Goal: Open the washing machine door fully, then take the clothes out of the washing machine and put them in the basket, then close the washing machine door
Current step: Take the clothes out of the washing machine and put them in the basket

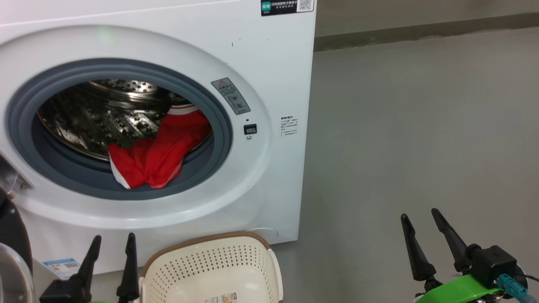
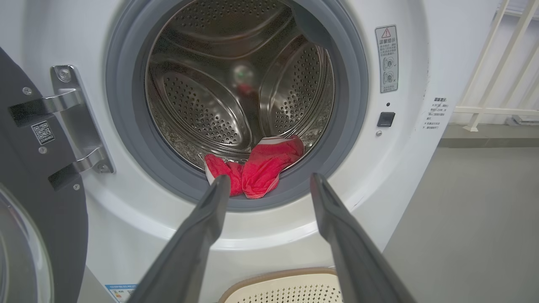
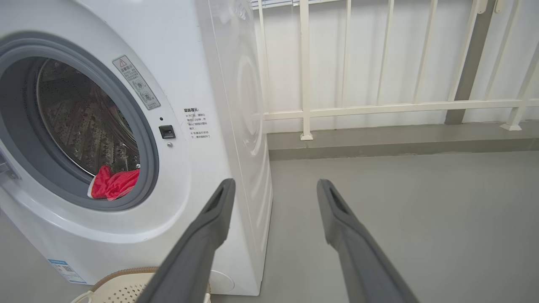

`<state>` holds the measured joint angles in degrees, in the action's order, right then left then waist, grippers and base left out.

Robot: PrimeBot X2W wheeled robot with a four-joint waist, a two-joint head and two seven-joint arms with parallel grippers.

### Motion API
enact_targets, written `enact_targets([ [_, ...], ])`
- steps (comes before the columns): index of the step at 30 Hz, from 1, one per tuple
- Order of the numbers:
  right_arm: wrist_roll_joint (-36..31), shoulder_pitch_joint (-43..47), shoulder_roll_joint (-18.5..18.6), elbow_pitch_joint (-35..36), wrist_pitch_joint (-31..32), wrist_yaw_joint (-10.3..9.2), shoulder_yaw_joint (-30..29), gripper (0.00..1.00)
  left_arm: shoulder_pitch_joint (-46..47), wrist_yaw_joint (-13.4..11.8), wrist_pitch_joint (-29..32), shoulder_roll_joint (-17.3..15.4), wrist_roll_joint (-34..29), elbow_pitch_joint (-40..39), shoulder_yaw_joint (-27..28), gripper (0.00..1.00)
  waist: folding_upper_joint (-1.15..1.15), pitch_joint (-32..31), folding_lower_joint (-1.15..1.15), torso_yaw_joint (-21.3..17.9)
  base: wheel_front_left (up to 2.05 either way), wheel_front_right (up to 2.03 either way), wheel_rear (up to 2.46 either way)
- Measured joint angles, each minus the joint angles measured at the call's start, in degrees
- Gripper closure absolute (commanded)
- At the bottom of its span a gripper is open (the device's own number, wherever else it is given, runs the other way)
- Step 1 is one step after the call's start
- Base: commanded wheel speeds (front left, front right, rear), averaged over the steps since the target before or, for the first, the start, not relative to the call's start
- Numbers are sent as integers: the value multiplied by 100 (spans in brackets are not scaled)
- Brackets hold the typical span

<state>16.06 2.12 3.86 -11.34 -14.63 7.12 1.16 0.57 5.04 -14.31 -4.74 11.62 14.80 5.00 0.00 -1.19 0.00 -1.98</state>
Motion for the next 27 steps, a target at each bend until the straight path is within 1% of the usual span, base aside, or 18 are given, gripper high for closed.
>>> enact_targets([
  [6,0,-36,-3,10,0,0,-8,0,424,-73,0,3,-42,229,-23,0,0,235,0,28,0,0,0],
  [15,0,-480,-7,81,0,0,-25,0,1532,-99,-16,-14,-32,667,-89,0,0,796,0,82,0,0,0],
  [16,0,-570,-2,112,0,0,-31,0,1801,-109,-16,-26,-33,810,-81,0,0,939,0,90,0,0,0],
  [19,-1,-691,8,152,0,0,-42,0,2229,-207,-16,-55,-44,1089,-71,0,0,1164,0,100,0,0,0],
  [27,-60,-988,38,224,0,0,-77,0,3350,-356,-16,-119,-55,1946,-83,0,0,1758,0,117,0,0,0],
])
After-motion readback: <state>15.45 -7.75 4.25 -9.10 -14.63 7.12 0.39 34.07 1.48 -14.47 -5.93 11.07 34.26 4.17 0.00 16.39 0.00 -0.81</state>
